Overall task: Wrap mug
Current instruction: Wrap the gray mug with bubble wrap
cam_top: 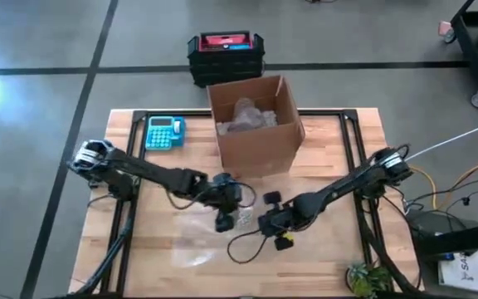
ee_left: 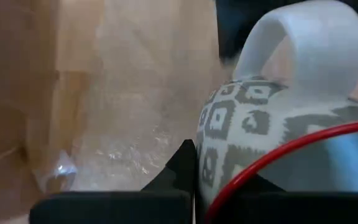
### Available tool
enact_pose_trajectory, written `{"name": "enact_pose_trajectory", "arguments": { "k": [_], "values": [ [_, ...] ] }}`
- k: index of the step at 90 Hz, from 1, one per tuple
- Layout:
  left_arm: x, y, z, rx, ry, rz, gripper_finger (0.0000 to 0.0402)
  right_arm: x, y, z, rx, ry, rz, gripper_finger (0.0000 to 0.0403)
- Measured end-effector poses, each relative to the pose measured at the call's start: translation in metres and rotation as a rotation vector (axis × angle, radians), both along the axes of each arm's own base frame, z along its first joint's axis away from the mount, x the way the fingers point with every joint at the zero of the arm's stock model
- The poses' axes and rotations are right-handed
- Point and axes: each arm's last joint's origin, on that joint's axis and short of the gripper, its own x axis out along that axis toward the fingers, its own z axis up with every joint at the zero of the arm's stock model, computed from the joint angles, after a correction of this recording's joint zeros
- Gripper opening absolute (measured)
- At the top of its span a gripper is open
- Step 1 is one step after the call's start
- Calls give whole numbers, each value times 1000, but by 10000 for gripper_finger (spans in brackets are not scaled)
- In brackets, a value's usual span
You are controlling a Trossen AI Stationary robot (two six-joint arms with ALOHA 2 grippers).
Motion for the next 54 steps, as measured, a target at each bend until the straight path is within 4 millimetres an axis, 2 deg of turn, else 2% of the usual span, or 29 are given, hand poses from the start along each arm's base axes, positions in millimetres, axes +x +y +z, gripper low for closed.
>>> {"name": "enact_pose_trajectory", "arguments": {
  "k": [9, 24, 39, 54],
  "values": [
    [24, -6, -3, 29, 26, -66, 0, -25, -3, 10, 12, -3, -78, 7],
    [56, -8, -22, 104, 194, -116, 0, -74, -8, 16, 66, -40, -256, 7],
    [82, -5, -22, 145, 274, -137, 1, -113, -8, 24, 172, -83, -403, 7],
    [96, -9, -11, 169, 314, -170, 3, -134, -5, 39, 253, -125, -429, 7]
  ]
}}
